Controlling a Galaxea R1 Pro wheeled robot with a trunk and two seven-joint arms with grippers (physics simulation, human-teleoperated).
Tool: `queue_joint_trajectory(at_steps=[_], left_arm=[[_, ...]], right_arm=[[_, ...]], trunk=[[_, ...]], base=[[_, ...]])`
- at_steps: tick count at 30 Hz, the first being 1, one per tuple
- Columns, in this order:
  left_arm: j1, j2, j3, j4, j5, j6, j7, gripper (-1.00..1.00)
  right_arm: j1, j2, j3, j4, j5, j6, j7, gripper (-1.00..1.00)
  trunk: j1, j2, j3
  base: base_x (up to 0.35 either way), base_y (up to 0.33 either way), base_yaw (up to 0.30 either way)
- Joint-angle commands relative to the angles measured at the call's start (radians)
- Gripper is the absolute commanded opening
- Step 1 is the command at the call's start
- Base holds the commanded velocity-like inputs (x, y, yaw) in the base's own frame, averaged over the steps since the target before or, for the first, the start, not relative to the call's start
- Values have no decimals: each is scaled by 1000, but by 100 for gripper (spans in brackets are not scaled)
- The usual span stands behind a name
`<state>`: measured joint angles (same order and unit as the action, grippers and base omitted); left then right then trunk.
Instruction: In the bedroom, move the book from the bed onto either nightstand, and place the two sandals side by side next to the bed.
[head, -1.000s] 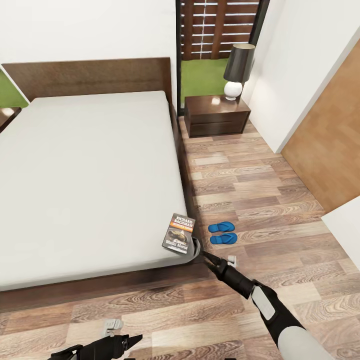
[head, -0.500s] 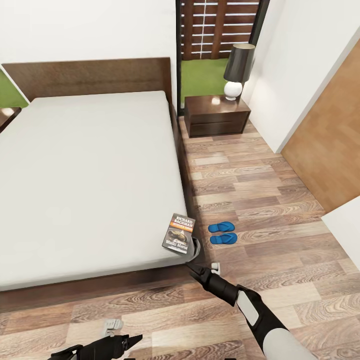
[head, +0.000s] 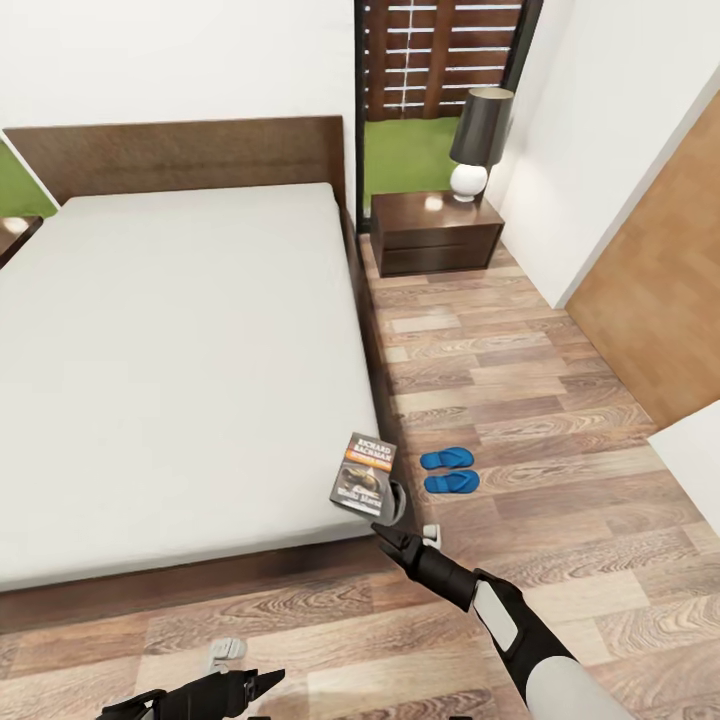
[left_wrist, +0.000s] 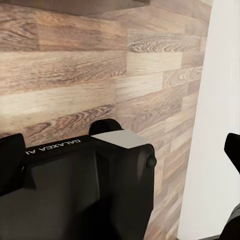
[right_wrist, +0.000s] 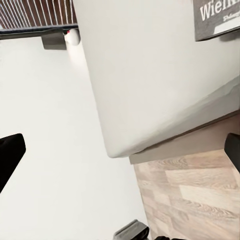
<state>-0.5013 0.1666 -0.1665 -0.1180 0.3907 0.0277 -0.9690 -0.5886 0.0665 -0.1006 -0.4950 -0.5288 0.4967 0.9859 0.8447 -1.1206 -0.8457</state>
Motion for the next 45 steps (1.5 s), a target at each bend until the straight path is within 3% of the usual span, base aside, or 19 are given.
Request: queue_joint_trajectory(at_steps=[1,45], left_arm=[[0,1,-8,0,10,3,-2,100],[0,-1,-9,0,9,-2,2,100]], right_arm=[[0,1,-5,-1,0,8,3,100],[0,-2,-5,-11,-2,9,8,100]], trunk=[[0,0,-1],[0,0,-1]], base=[[50,42,0],[60,-17,0]])
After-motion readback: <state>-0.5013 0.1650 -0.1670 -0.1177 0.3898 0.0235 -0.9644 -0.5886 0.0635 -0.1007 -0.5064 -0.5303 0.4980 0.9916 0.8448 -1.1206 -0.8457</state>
